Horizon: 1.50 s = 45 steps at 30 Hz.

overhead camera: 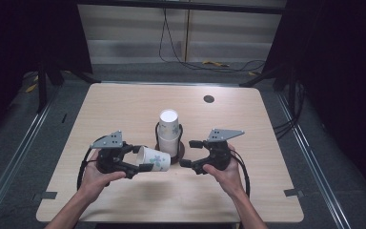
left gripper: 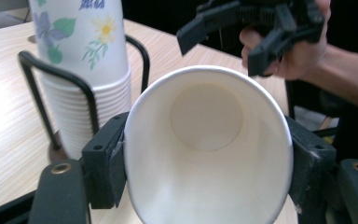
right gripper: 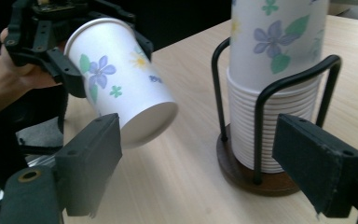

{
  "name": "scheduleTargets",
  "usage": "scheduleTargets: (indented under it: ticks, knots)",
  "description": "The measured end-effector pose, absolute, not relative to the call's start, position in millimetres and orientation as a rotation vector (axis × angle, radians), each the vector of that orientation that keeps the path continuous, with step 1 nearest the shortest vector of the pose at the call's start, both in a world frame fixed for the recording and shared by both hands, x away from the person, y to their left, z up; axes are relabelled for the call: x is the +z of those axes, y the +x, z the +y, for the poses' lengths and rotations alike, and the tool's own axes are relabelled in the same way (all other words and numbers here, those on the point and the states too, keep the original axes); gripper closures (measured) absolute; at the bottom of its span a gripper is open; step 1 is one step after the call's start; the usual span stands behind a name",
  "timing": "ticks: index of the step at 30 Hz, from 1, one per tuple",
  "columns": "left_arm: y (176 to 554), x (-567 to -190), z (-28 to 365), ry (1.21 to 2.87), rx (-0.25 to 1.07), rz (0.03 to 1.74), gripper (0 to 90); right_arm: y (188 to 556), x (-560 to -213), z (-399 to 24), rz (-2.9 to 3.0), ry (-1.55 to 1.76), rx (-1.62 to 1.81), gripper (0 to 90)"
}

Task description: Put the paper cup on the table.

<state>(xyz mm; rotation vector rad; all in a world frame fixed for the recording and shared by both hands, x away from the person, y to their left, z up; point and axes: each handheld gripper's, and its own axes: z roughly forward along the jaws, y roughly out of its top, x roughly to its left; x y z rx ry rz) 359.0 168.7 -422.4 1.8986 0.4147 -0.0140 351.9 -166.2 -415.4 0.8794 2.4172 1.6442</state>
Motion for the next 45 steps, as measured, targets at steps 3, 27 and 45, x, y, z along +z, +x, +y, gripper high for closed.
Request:
scheduleTargets:
  ticks: [3,27,45]
  knots:
    - [360.3,-421.3,173.2,1.919,-0.013,0.428,28.4,352.5,-417.2,-166.6,2.405,0.914,1.617,14.2]
    - [378.2,-408.8,196.8,2.081,0.067,0.619,27.2,326.1,-432.5,-199.0,2.316,1.041,1.495,17.4]
    - [397.1,-421.8,219.1,2.177,0.147,0.717,26.7,327.5,-439.0,-195.6,2.342,1.054,1.457,17.8]
